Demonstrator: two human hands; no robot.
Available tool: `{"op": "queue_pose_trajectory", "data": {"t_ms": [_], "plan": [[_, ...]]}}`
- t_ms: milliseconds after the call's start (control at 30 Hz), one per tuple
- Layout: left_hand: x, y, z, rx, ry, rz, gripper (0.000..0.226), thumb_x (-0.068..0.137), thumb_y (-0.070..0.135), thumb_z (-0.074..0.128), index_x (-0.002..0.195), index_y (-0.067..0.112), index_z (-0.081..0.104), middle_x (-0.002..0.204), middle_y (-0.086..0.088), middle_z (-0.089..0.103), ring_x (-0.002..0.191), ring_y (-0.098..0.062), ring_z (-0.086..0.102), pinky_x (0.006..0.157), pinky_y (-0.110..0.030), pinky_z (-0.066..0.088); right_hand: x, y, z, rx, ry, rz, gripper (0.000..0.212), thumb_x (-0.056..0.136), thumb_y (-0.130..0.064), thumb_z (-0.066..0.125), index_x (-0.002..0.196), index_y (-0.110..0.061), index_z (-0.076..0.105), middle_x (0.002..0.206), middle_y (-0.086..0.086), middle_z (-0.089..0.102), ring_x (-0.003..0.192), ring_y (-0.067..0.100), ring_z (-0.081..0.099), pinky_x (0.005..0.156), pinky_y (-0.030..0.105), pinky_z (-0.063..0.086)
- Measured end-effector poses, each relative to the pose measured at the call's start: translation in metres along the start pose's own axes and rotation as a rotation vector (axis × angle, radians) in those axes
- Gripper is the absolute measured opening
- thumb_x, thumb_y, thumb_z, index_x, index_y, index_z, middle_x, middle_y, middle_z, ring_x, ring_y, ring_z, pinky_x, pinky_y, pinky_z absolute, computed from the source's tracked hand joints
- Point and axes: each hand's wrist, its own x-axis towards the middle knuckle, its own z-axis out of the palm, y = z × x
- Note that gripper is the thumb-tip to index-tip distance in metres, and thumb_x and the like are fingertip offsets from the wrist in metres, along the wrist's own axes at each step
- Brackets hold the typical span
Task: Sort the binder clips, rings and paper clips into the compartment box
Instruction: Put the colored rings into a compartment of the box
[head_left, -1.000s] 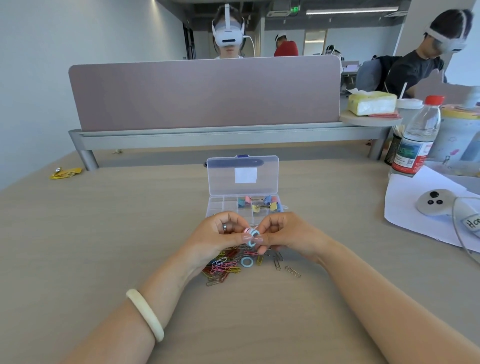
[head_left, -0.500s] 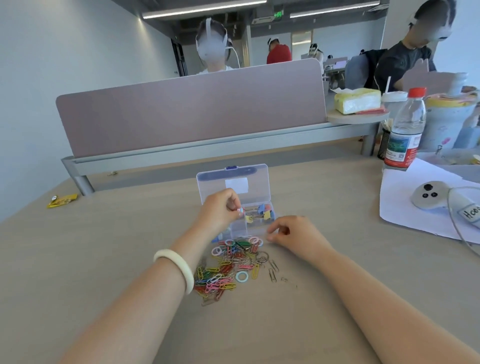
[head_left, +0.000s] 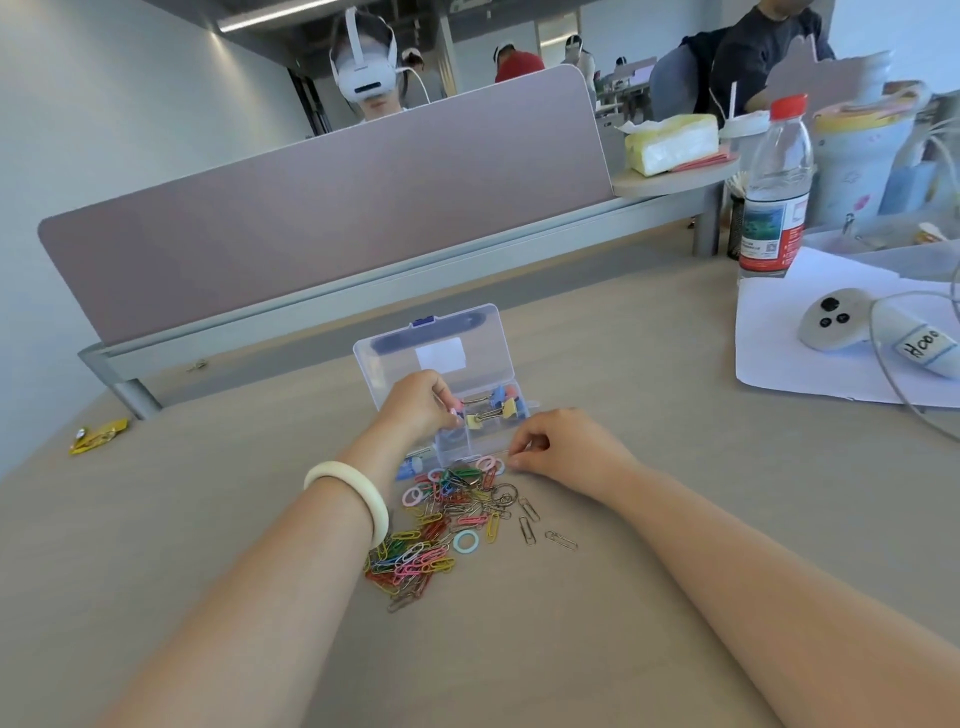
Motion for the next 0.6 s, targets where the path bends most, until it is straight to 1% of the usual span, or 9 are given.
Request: {"op": "queue_pose_trajectory", "data": {"t_ms": [133, 167, 233, 300, 400, 433, 500, 533, 600], "plan": [[0.001, 0.000, -0.004, -0.039, -0.042, -0.017, 0.029, 0.072, 0.004, 0.073, 0.064, 0.017, 0.048, 0.103, -0.009, 0.068, 0.092, -0.027, 0.064, 0.076, -0.039, 0.051, -0.001, 0.000, -0.001, 0.021, 0.000, -0.002, 0.010, 0.077, -0.030, 0.069, 0.084, -0.022, 0.069, 0.081, -0.006, 0.060, 0.077, 0.010, 0.056, 0.075, 0.031, 0.050], [0.001, -0.001, -0.005, -0.045, -0.053, -0.019, 0.028, 0.072, 0.004, 0.073, 0.065, 0.017, 0.049, 0.103, -0.010, 0.068, 0.092, -0.027, 0.065, 0.076, -0.039, 0.052, -0.001, 0.000, -0.001, 0.024, 0.000, 0.001, 0.010, 0.077, -0.030, 0.069, 0.084, -0.022, 0.069, 0.081, -0.006, 0.060, 0.076, 0.011, 0.056, 0.074, 0.031, 0.049], [0.001, -0.001, -0.005, -0.030, -0.061, -0.014, 0.027, 0.073, 0.004, 0.072, 0.064, 0.017, 0.049, 0.098, -0.009, 0.068, 0.082, -0.023, 0.064, 0.068, -0.033, 0.051, -0.001, 0.000, -0.001, 0.032, -0.005, 0.008, 0.009, 0.077, -0.029, 0.069, 0.082, -0.022, 0.069, 0.080, -0.005, 0.061, 0.075, 0.011, 0.056, 0.074, 0.032, 0.050], [0.001, -0.001, -0.005, -0.006, -0.058, -0.006, 0.027, 0.074, 0.004, 0.070, 0.064, 0.017, 0.050, 0.091, -0.007, 0.066, 0.073, -0.018, 0.059, 0.061, -0.027, 0.047, -0.001, 0.000, -0.001, 0.038, -0.007, 0.014, 0.008, 0.077, -0.029, 0.069, 0.081, -0.023, 0.069, 0.079, -0.005, 0.061, 0.075, 0.011, 0.056, 0.075, 0.033, 0.050], [0.000, -0.001, -0.007, 0.001, -0.046, -0.004, 0.024, 0.077, 0.004, 0.068, 0.066, 0.017, 0.050, 0.090, -0.006, 0.067, 0.076, -0.017, 0.059, 0.068, -0.031, 0.049, 0.000, 0.000, -0.001, 0.047, -0.007, 0.021, 0.008, 0.076, -0.029, 0.070, 0.080, -0.023, 0.069, 0.079, -0.005, 0.062, 0.074, 0.011, 0.057, 0.074, 0.033, 0.050], [-0.003, -0.002, -0.009, -0.001, -0.034, -0.003, 0.023, 0.078, 0.004, 0.066, 0.068, 0.018, 0.050, 0.090, -0.007, 0.068, 0.074, -0.015, 0.060, 0.067, -0.031, 0.049, 0.000, 0.000, -0.001, 0.050, -0.009, 0.020, 0.008, 0.076, -0.029, 0.070, 0.080, -0.023, 0.069, 0.078, -0.005, 0.061, 0.072, 0.010, 0.056, 0.073, 0.032, 0.050], [-0.012, -0.003, -0.016, -0.012, 0.034, 0.014, 0.021, 0.081, 0.006, 0.062, 0.070, 0.020, 0.051, 0.087, -0.007, 0.069, 0.065, -0.012, 0.058, 0.060, -0.027, 0.045, 0.000, 0.001, -0.001, 0.053, -0.003, 0.014, 0.006, 0.077, -0.029, 0.069, 0.080, -0.025, 0.068, 0.073, -0.008, 0.058, 0.069, 0.009, 0.053, 0.070, 0.030, 0.048], [-0.020, -0.005, -0.021, -0.036, 0.086, 0.035, 0.019, 0.081, 0.007, 0.062, 0.072, 0.020, 0.052, 0.084, -0.005, 0.069, 0.063, -0.013, 0.057, 0.060, -0.027, 0.045, 0.000, 0.001, -0.001, 0.050, 0.009, 0.007, 0.004, 0.077, -0.029, 0.069, 0.080, -0.026, 0.067, 0.070, -0.010, 0.055, 0.068, 0.009, 0.052, 0.069, 0.029, 0.046], [-0.040, -0.012, -0.027, -0.101, 0.156, 0.075, 0.015, 0.080, 0.008, 0.065, 0.074, 0.020, 0.058, 0.074, -0.001, 0.067, 0.065, -0.015, 0.060, 0.063, -0.028, 0.047, 0.001, 0.001, -0.001, 0.041, 0.035, -0.032, 0.004, 0.079, -0.028, 0.067, 0.080, -0.030, 0.064, 0.066, -0.010, 0.051, 0.065, 0.009, 0.049, 0.066, 0.028, 0.044]]}}
